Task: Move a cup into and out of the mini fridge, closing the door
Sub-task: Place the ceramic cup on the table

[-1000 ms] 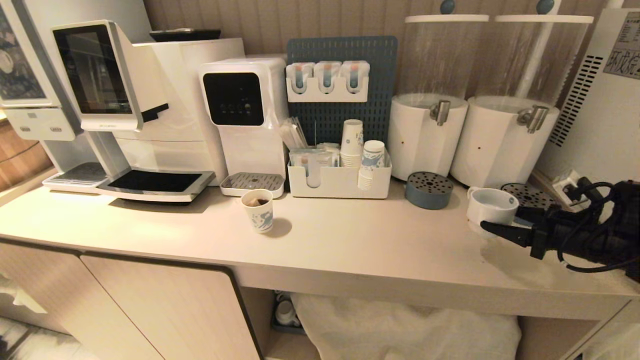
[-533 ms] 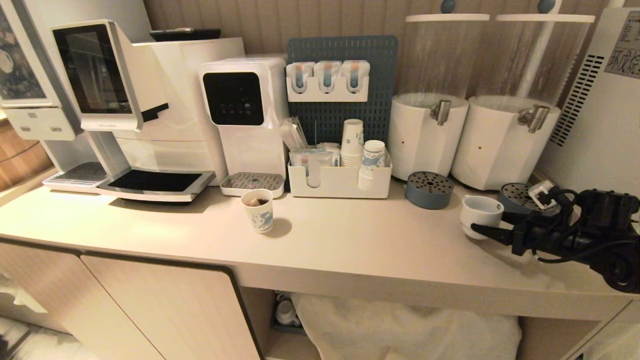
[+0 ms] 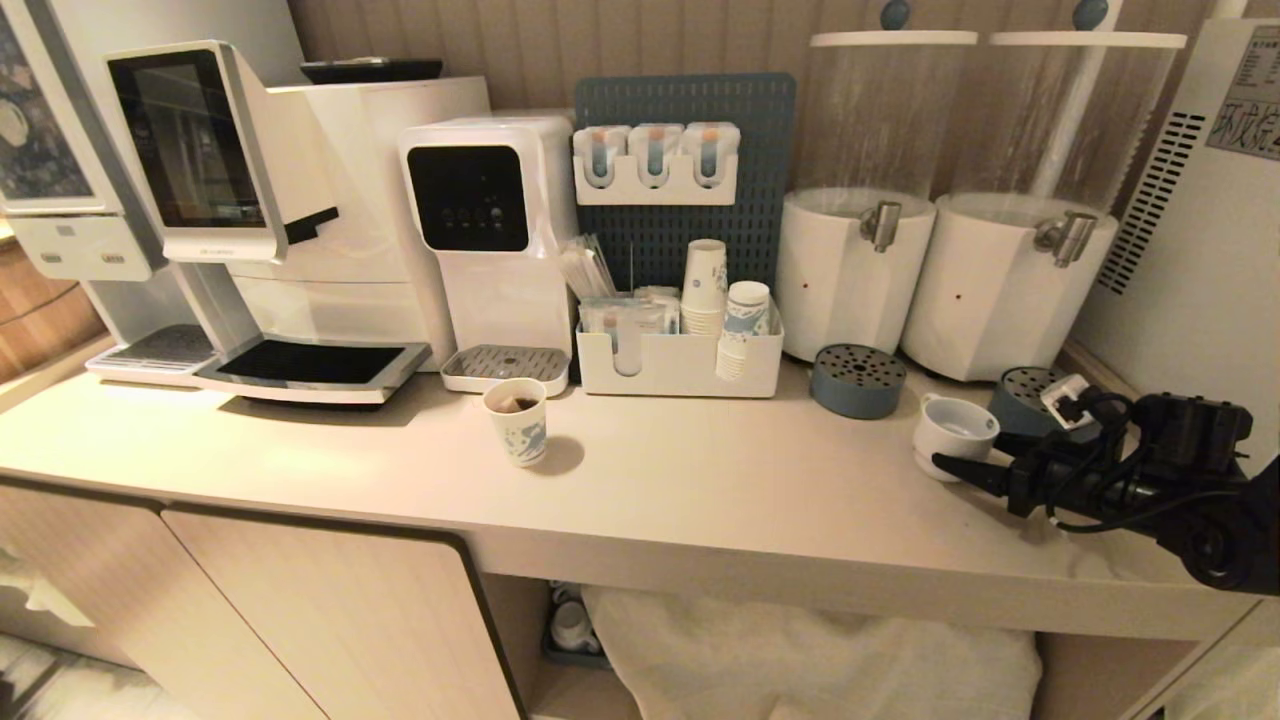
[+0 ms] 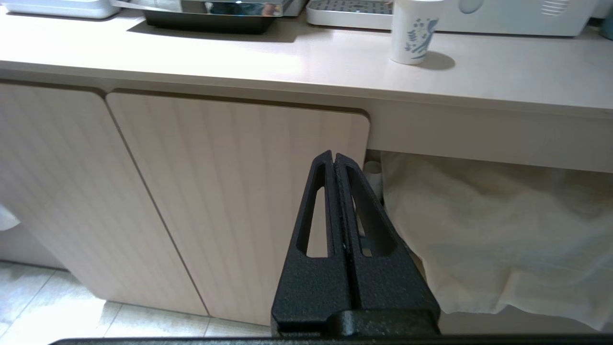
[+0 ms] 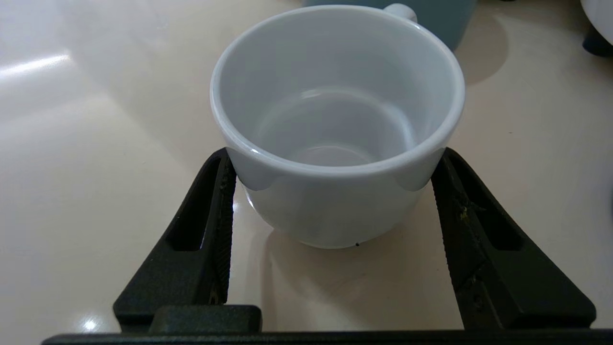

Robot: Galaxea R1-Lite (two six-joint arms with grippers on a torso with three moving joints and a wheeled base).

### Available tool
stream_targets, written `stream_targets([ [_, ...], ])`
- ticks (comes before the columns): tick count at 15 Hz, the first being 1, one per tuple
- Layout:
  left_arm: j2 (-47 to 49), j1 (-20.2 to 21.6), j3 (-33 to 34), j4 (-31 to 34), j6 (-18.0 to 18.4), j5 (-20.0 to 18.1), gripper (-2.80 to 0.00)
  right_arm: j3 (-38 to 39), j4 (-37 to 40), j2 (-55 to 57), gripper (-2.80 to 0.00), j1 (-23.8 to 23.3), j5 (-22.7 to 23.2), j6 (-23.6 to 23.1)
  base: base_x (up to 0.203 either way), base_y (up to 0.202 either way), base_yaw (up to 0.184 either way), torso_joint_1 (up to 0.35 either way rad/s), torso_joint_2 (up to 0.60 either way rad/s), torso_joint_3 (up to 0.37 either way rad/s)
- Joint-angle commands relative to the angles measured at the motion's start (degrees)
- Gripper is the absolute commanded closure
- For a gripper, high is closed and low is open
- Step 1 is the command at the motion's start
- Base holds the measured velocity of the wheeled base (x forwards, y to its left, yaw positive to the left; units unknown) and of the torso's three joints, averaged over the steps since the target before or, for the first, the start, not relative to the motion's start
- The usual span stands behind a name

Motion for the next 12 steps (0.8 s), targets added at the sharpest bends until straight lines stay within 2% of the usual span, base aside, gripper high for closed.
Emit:
stream_targets([
  [1,0.1,0.0,0.0,0.0,0.0,0.0,0.0,0.3,0.4,1.3,0.0,0.0,-0.3,-0.3,0.0,0.0,0.0,0.0,0.0,0.0],
  [4,0.0,0.0,0.0,0.0,0.0,0.0,0.0,-0.8,0.1,3.5,0.0,0.0,-3.8,-0.6,0.0,0.0,0.0,0.0,0.0,0.0],
  [10,0.0,0.0,0.0,0.1,0.0,0.0,0.0,-2.2,-0.7,5.8,0.0,0.0,-5.4,-0.5,0.0,0.0,0.0,0.0,0.0,0.0],
  [11,0.1,0.0,0.0,0.0,0.0,0.0,0.0,-2.3,-0.7,6.1,-2.8,0.0,-5.5,-0.5,0.0,0.0,0.0,0.0,0.0,0.0],
  [12,0.0,0.0,0.0,0.0,0.0,0.0,0.0,-2.4,-0.7,6.2,-2.8,0.0,-5.7,-0.5,0.0,0.0,0.0,0.0,0.0,0.0],
])
